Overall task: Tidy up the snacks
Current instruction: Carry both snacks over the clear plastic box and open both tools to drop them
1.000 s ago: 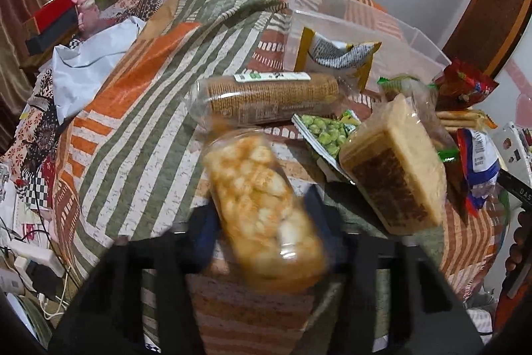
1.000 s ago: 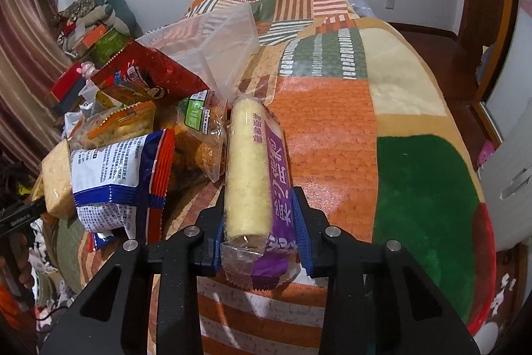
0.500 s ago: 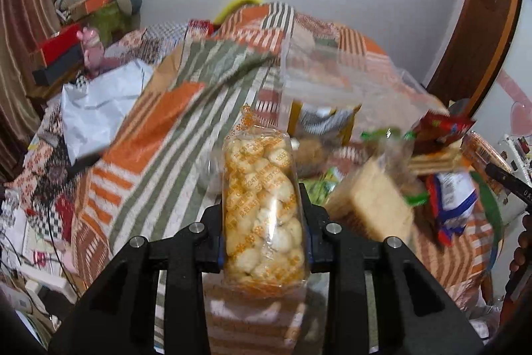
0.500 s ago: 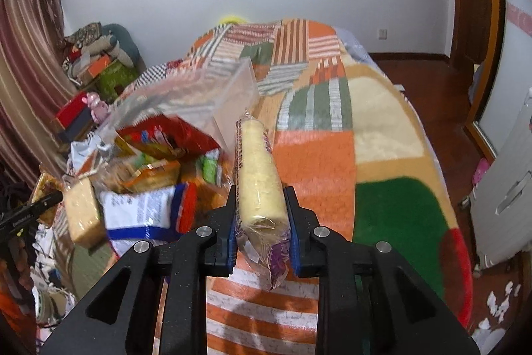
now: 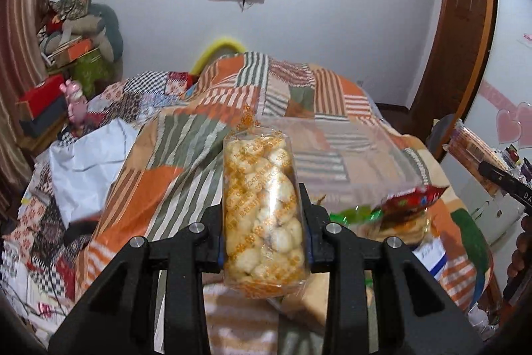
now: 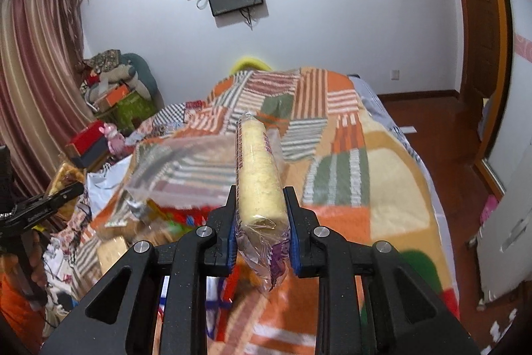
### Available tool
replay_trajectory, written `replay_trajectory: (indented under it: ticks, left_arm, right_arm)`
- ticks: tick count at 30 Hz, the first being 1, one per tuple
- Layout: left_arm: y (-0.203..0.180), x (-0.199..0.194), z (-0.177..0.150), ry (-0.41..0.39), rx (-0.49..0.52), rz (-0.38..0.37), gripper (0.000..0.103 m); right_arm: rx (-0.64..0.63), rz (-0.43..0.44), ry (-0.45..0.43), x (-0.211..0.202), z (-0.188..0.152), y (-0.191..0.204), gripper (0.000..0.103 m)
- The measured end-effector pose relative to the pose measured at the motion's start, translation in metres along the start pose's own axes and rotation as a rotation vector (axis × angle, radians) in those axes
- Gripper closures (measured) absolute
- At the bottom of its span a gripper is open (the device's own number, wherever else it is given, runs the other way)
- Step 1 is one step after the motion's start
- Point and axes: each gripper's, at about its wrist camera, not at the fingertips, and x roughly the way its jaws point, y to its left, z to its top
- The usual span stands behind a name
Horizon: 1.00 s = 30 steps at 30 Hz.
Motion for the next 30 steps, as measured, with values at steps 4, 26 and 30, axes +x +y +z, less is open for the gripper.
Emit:
replay_trajectory:
  ticks: [4,26,30]
  left_arm:
    - [-0.007,0.012,0.015,-0.019,0.023,-0.001,0.07]
    - [-0.023,0.119,0.057,0.092,0.066,-0.075,0.07]
    - [-0.023,0.139,0.057,0.133,0.077,-0.08,0.07]
  right_arm:
    - [-0.012,0.017,-0.016,0.009,0.007,0.008,0.081]
    - [-0.047,0.077,0.094,0.097,0.033,0.02,0.081]
    - [-0.066,0.079,0.134,0.111,0.034,0.021,0.081]
